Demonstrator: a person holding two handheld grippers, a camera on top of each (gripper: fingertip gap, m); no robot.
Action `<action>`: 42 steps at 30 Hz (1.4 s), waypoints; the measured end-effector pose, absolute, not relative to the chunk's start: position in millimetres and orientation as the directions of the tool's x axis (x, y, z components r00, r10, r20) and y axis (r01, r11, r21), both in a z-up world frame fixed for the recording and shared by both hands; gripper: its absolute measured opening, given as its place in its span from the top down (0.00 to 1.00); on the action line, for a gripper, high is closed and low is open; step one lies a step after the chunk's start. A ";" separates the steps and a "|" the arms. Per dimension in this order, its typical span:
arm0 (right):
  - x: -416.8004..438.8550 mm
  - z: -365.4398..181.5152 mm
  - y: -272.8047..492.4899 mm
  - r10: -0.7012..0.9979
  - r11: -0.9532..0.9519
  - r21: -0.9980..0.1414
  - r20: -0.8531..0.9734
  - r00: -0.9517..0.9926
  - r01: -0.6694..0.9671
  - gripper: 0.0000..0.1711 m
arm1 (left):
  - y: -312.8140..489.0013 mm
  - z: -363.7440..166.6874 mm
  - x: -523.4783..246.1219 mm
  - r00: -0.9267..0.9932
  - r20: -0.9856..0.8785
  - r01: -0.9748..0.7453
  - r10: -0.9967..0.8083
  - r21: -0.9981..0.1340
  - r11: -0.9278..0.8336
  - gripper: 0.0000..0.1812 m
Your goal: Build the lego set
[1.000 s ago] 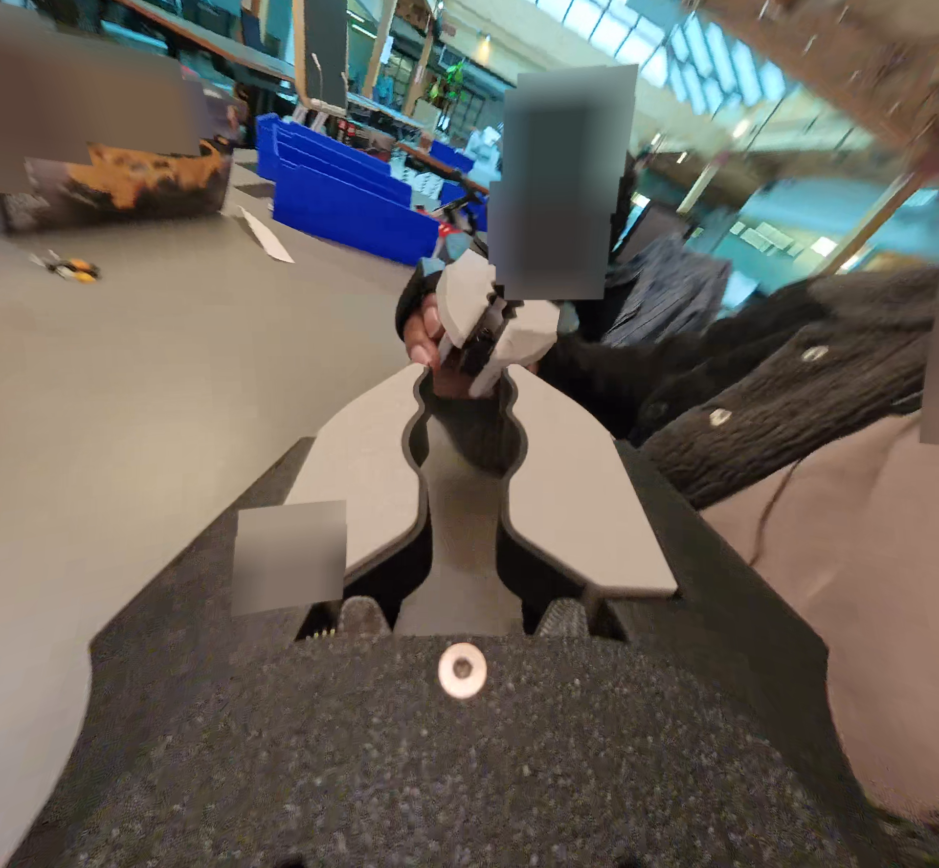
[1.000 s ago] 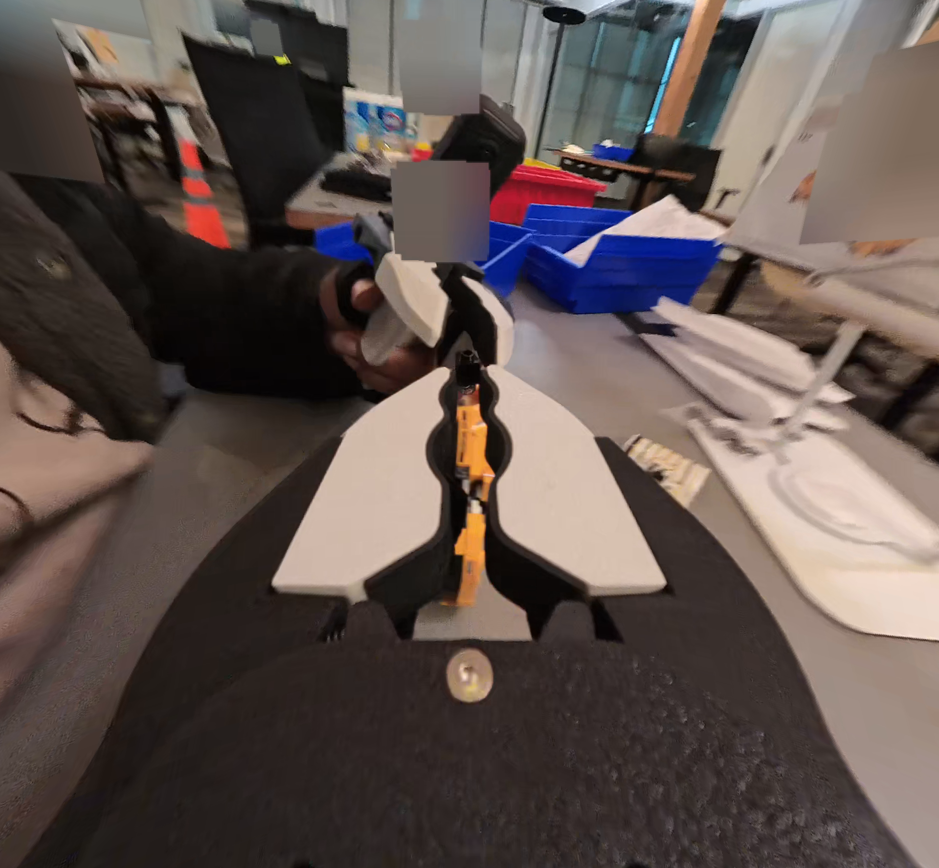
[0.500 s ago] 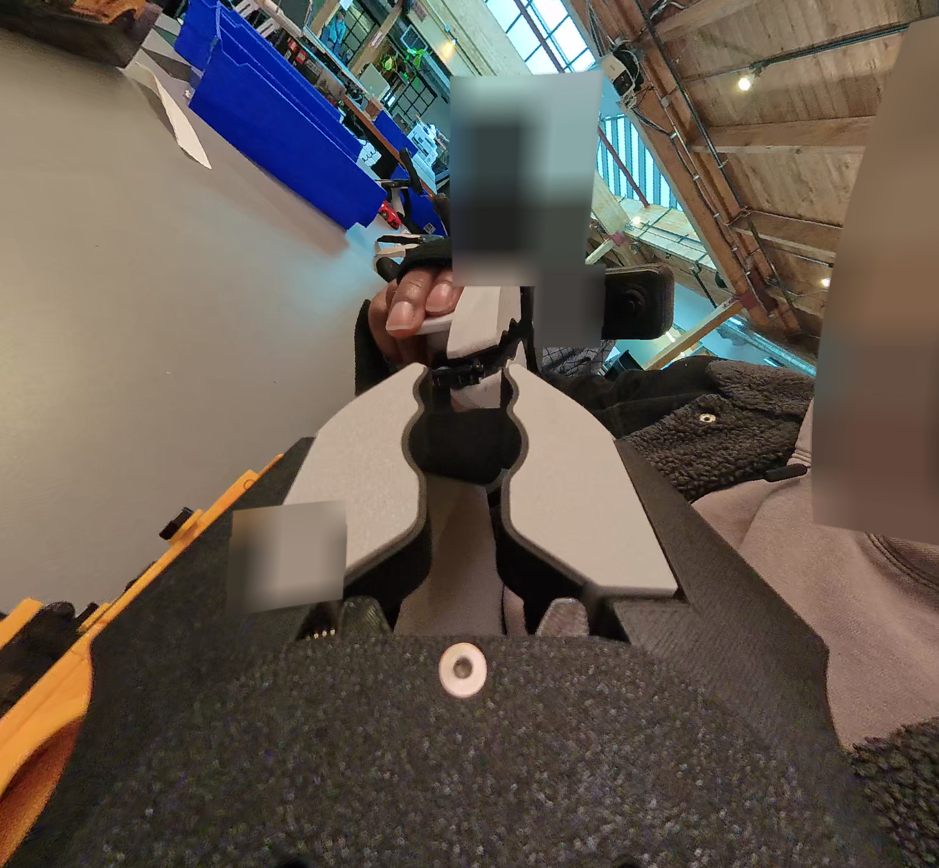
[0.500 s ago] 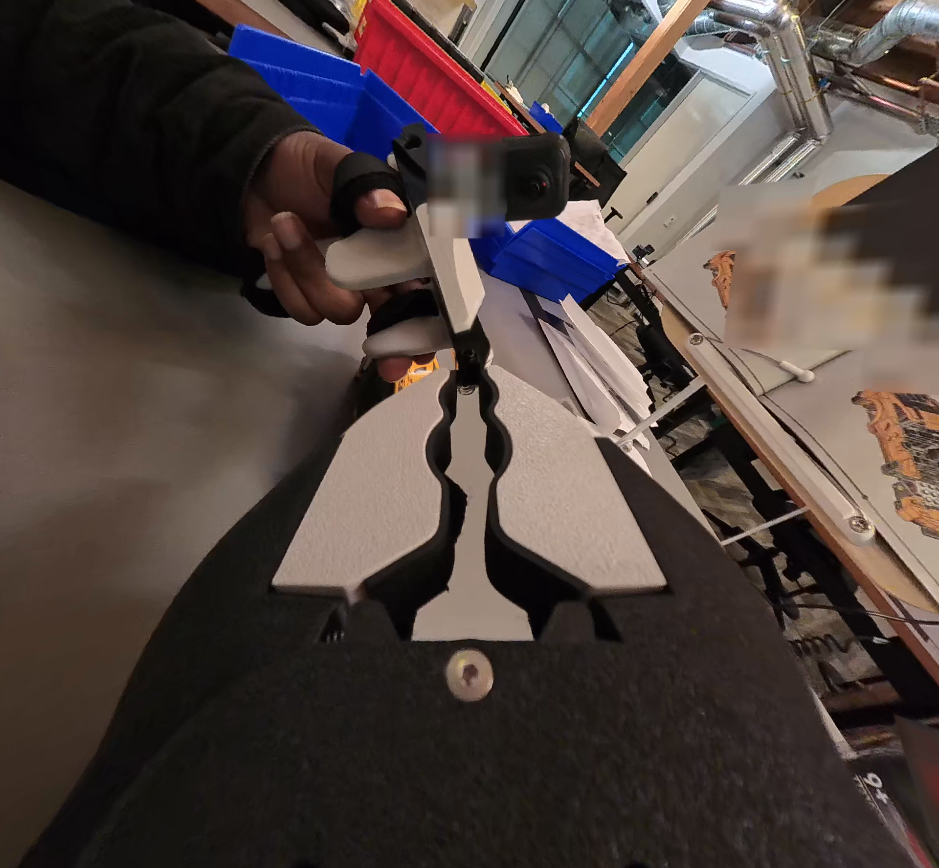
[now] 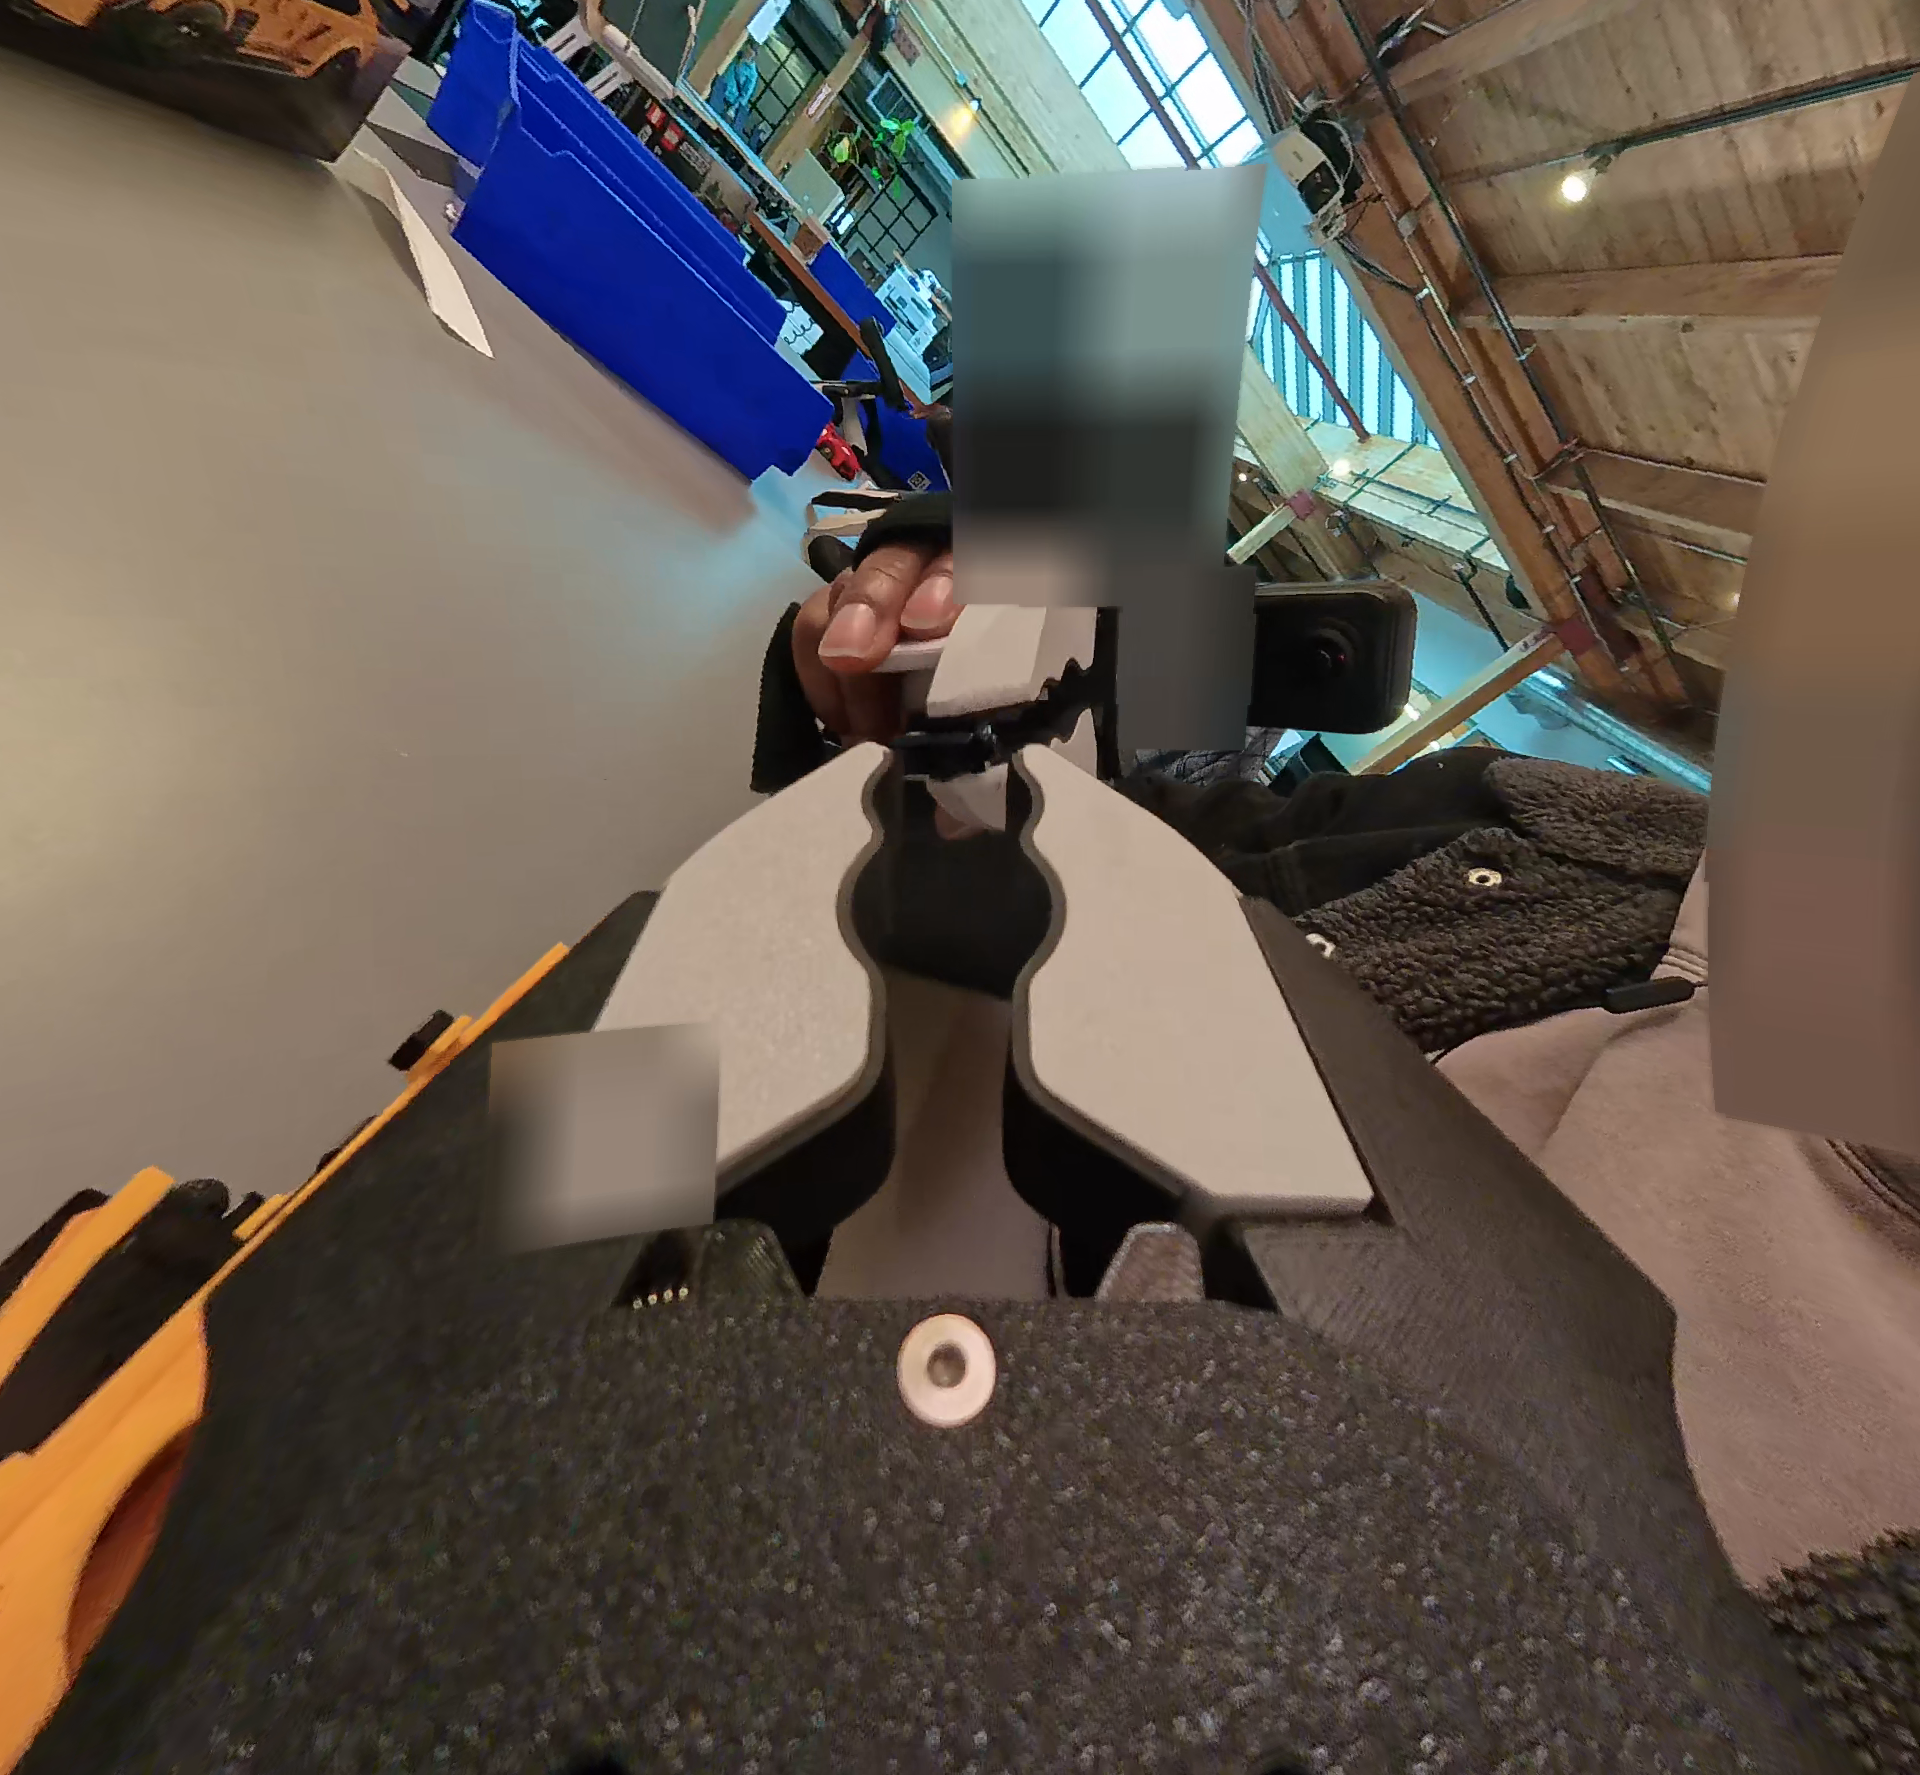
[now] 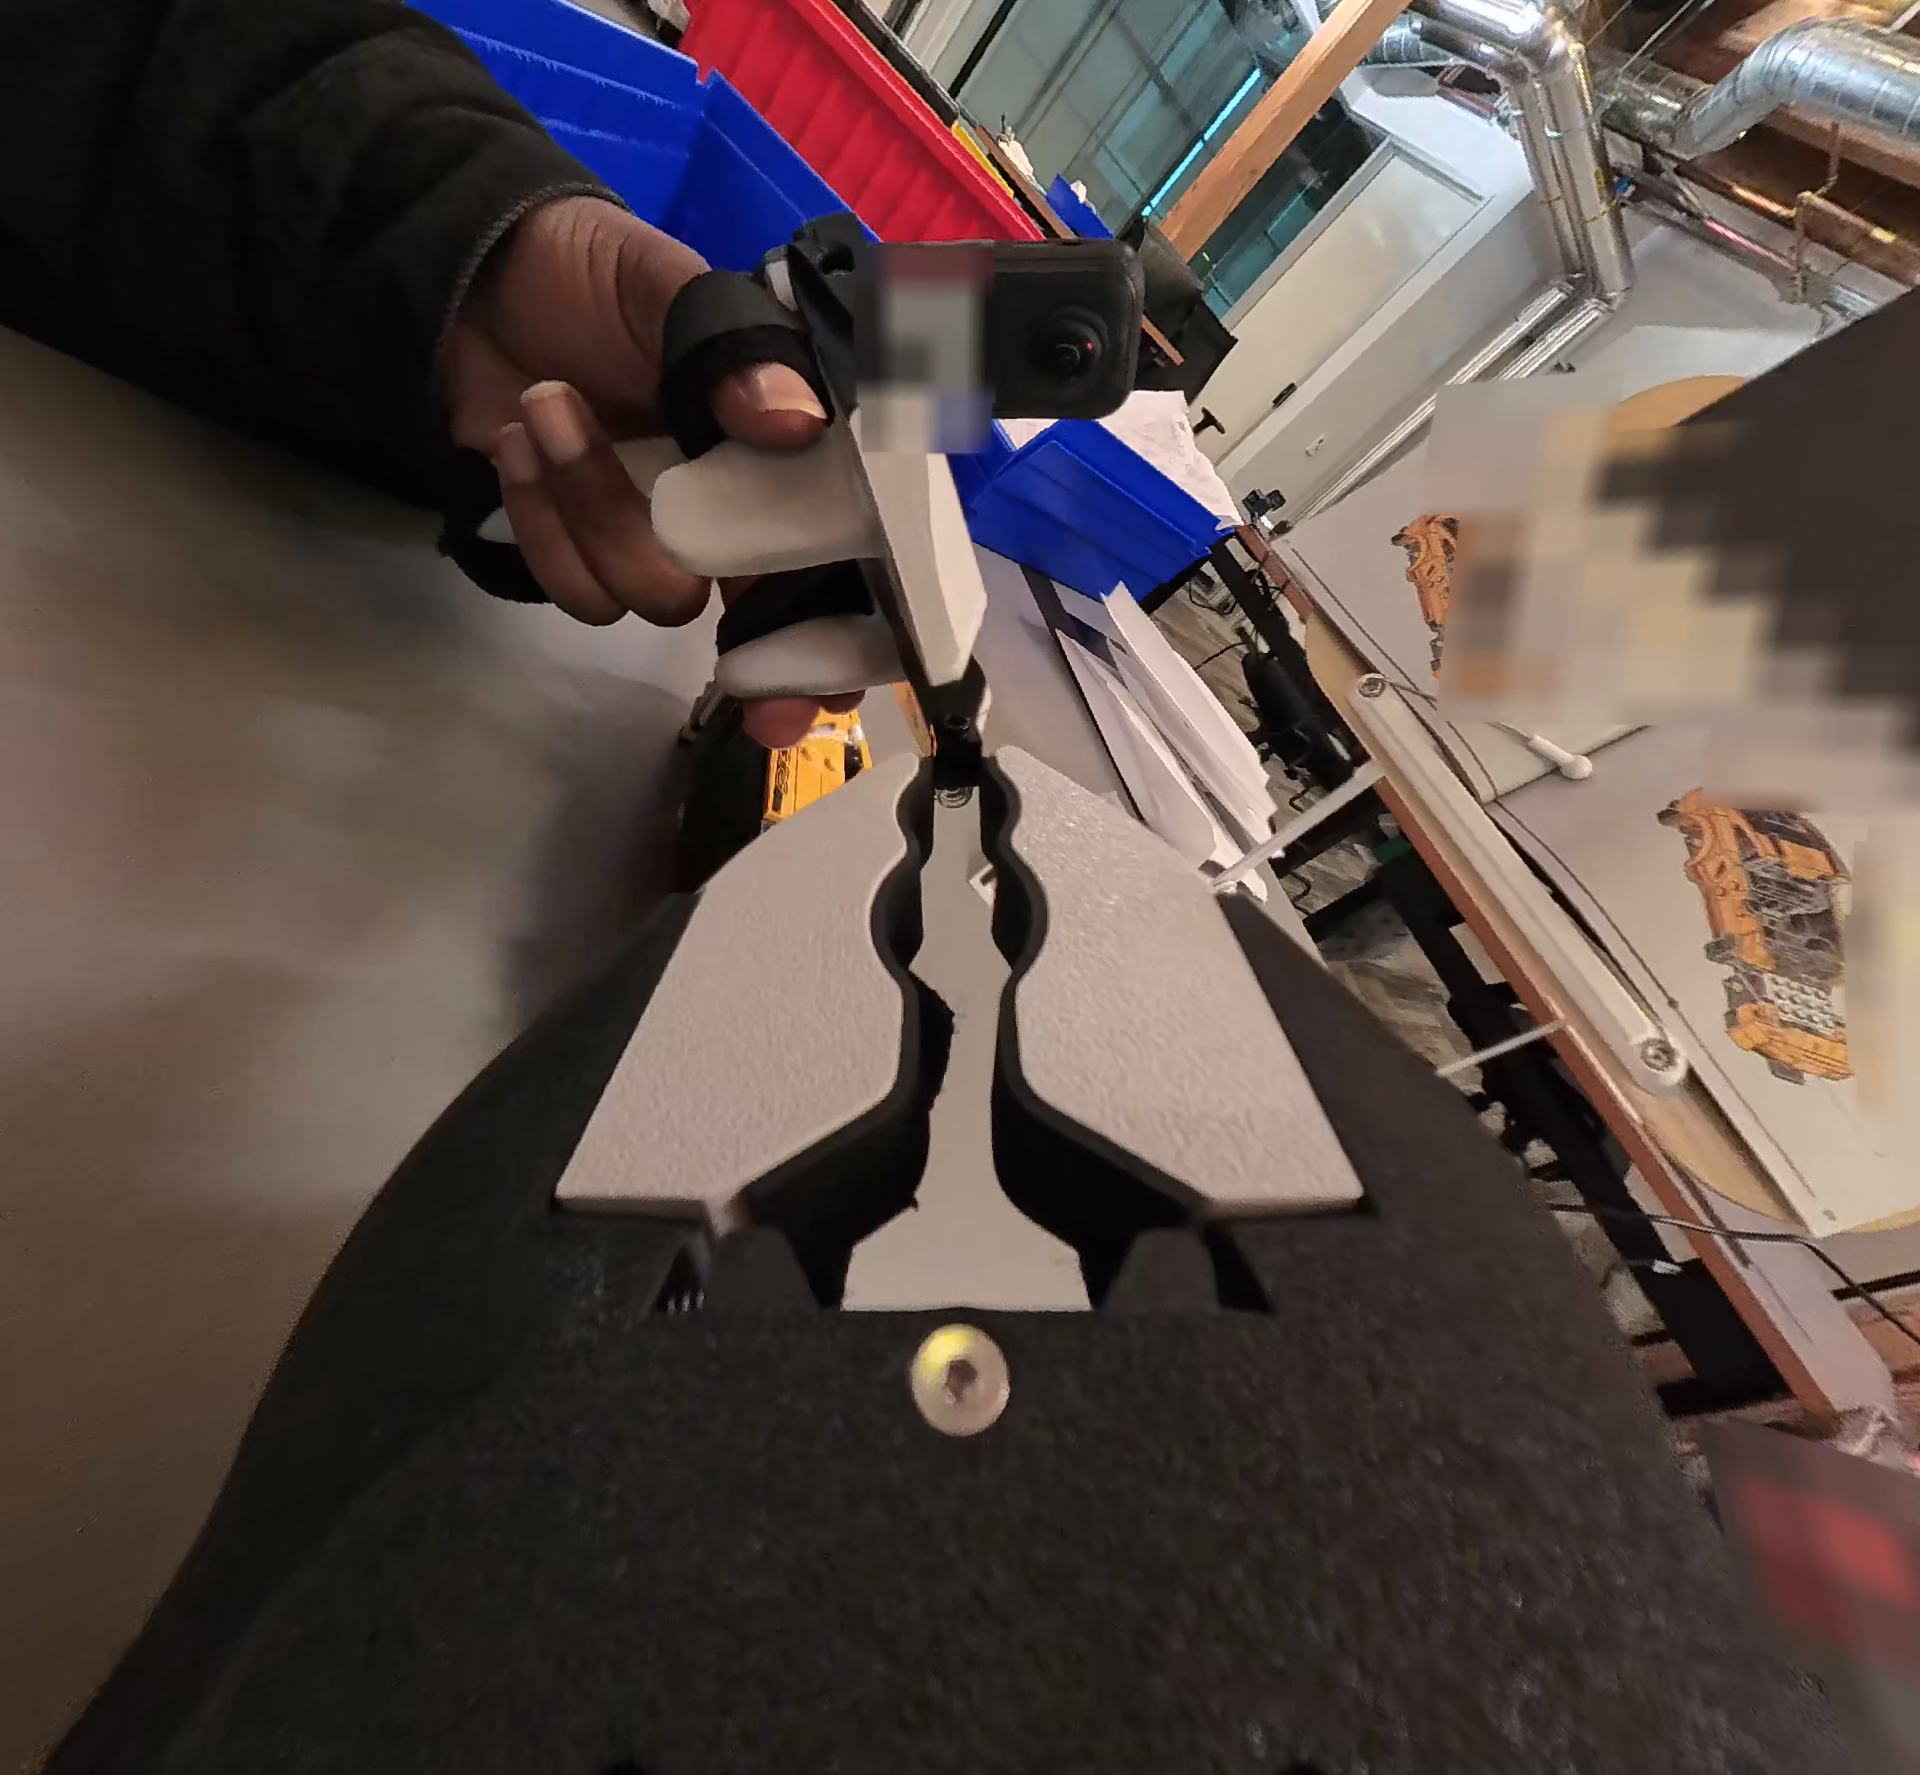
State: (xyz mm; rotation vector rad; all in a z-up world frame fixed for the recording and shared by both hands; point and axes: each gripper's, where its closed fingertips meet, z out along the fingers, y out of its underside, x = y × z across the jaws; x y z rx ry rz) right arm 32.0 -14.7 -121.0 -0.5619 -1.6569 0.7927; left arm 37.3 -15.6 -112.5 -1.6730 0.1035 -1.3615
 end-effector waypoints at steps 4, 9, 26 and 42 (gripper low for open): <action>30.8 -124.2 -16.6 0.687 0.703 -0.710 0.694 -0.215 -0.045 0.95 | -15.0 -114.8 39.5 0.387 0.722 0.461 -0.574 -0.691 -0.557 0.89; 30.2 -125.9 -17.9 0.640 0.751 -0.659 0.743 -0.198 -0.045 0.95 | -14.5 -116.7 39.9 0.394 0.722 0.458 -0.568 -0.690 -0.560 0.90; 28.9 -127.8 -18.2 0.570 0.811 -0.584 0.804 -0.171 -0.044 0.95 | -15.9 -118.6 39.9 0.401 0.712 0.435 -0.577 -0.702 -0.563 0.92; 23.3 -126.5 -9.6 0.422 0.906 -0.423 0.904 -0.073 0.009 0.95 | -13.5 -125.4 42.1 0.562 0.595 0.330 -0.574 -0.798 -0.505 0.88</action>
